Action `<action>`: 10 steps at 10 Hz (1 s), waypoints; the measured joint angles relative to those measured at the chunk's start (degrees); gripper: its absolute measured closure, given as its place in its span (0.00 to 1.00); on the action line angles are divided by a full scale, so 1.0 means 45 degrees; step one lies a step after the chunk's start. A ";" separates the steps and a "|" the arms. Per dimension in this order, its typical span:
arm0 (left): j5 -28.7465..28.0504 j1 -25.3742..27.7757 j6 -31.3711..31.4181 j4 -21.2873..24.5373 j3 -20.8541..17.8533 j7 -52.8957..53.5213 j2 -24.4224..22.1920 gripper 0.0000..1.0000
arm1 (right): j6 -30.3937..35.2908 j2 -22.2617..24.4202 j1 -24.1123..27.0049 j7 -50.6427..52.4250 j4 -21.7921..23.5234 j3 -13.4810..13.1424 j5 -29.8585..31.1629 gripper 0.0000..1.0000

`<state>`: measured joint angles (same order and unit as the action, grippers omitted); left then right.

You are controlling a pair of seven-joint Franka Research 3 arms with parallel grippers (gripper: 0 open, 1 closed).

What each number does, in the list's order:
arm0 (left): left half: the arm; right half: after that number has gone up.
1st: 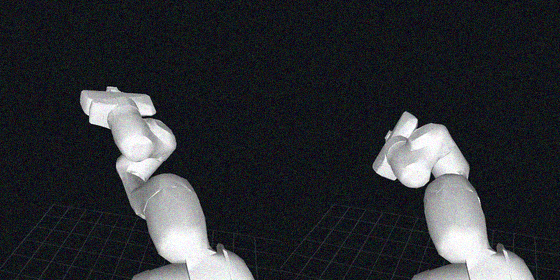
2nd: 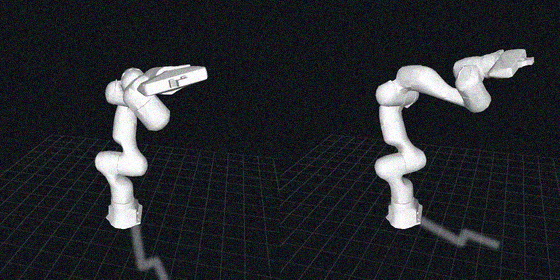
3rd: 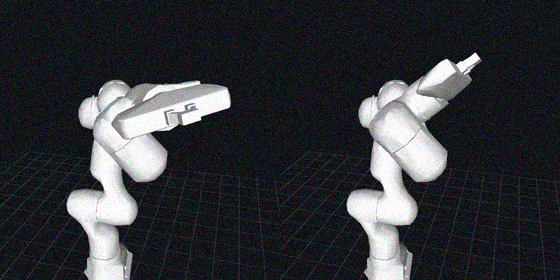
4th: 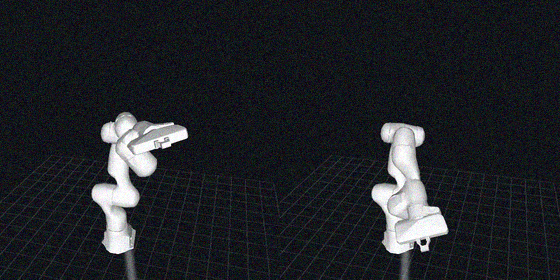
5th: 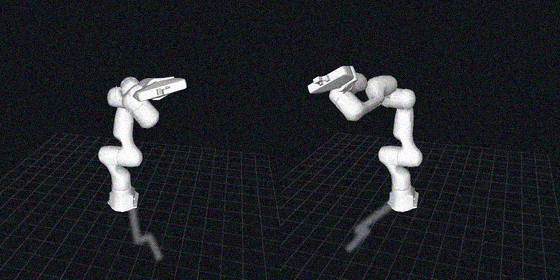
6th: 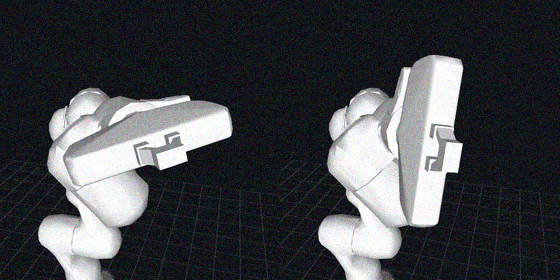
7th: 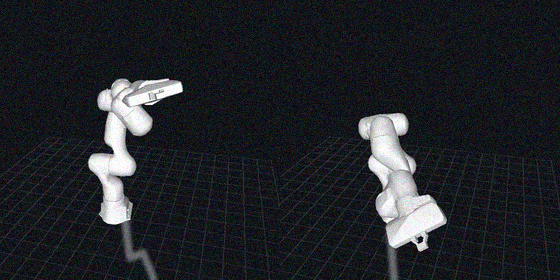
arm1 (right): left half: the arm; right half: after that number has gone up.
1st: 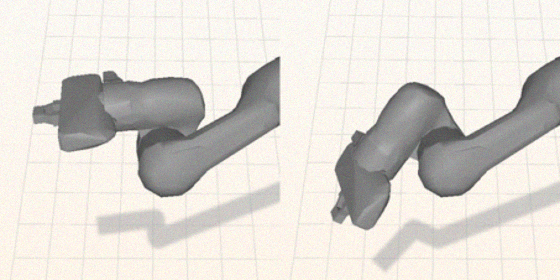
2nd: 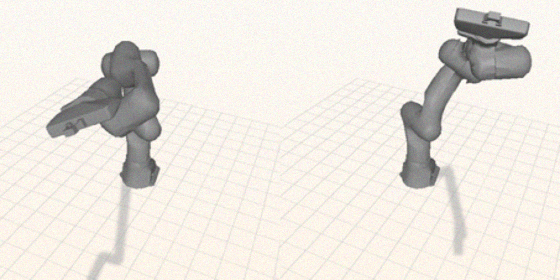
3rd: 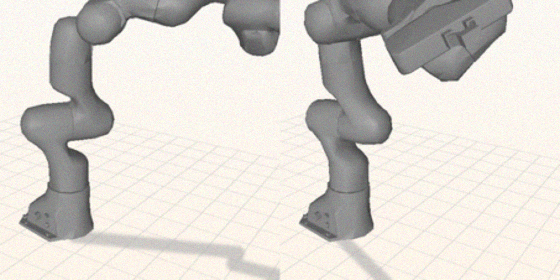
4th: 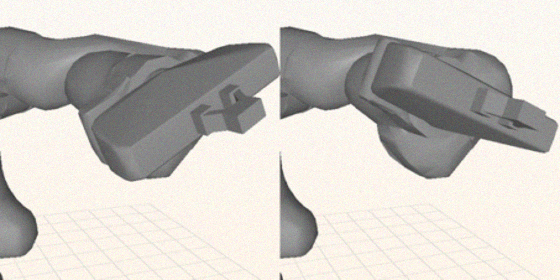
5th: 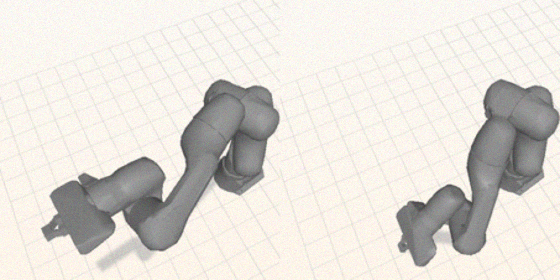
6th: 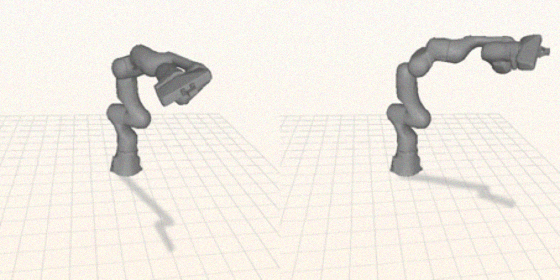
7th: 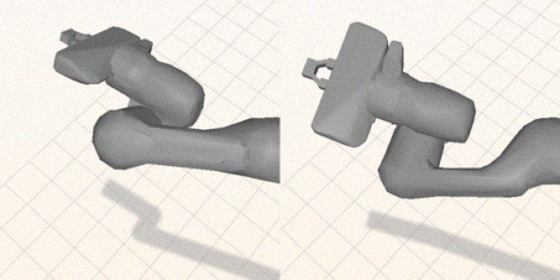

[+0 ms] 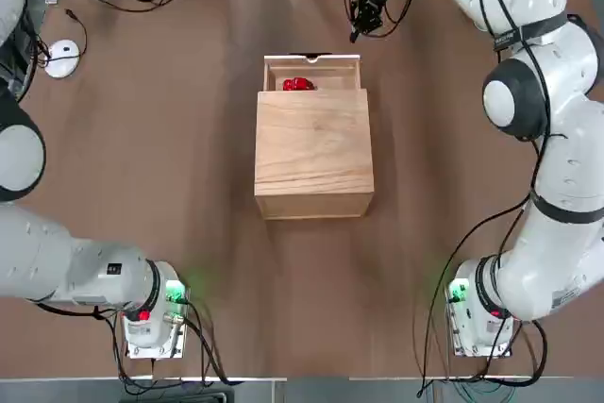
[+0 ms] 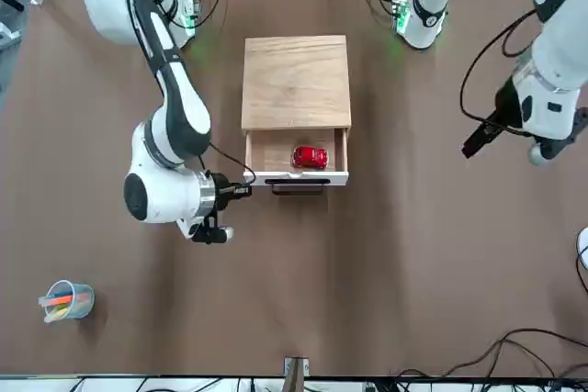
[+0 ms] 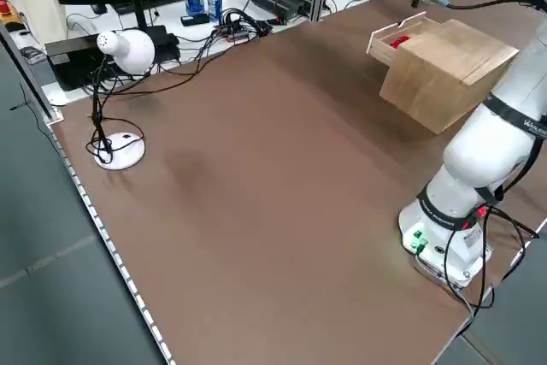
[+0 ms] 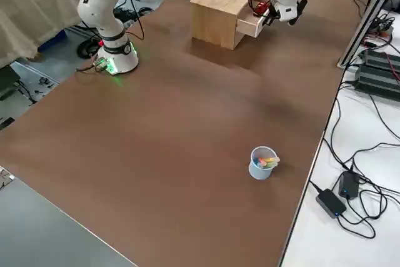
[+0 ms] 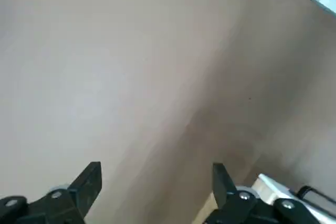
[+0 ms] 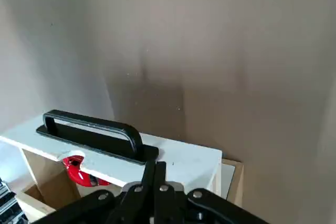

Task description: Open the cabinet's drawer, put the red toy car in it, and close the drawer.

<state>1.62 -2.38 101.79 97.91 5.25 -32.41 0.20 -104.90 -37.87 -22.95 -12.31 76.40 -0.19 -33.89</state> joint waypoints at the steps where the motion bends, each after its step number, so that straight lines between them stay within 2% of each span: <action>1: -0.0008 0.0005 -0.0254 -0.0027 -0.0233 0.1436 -0.0006 0.00 | -0.0003 -0.0075 -0.0139 -0.0046 0.0055 -0.0001 0.0000 0.98; 3: -0.0009 0.0011 -0.0913 -0.0447 -0.0636 0.3617 0.0001 0.00 | 0.0008 -0.0116 -0.0264 -0.0074 0.0280 -0.0002 0.0000 0.98; 5: -0.0010 0.0027 -0.1377 -0.1271 -0.1082 0.4758 0.0011 0.00 | 0.0038 -0.0141 -0.0282 -0.0083 0.0348 -0.0016 -0.0001 0.98; 7: -0.0135 0.0022 -0.2227 -0.1527 -0.1110 0.5328 0.0006 0.00 | 0.0326 -0.0142 -0.0282 -0.0084 0.0316 -0.0058 -0.0008 0.98; 10: -0.0225 0.0009 -0.2464 -0.1617 -0.1093 0.5418 0.0004 0.00 | 0.0709 -0.0152 -0.0286 -0.0084 0.0207 -0.0068 -0.0023 0.98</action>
<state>0.61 -2.35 90.70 90.63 0.33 -8.03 0.21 -101.71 -38.56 -24.24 -12.69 77.33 -0.50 -33.99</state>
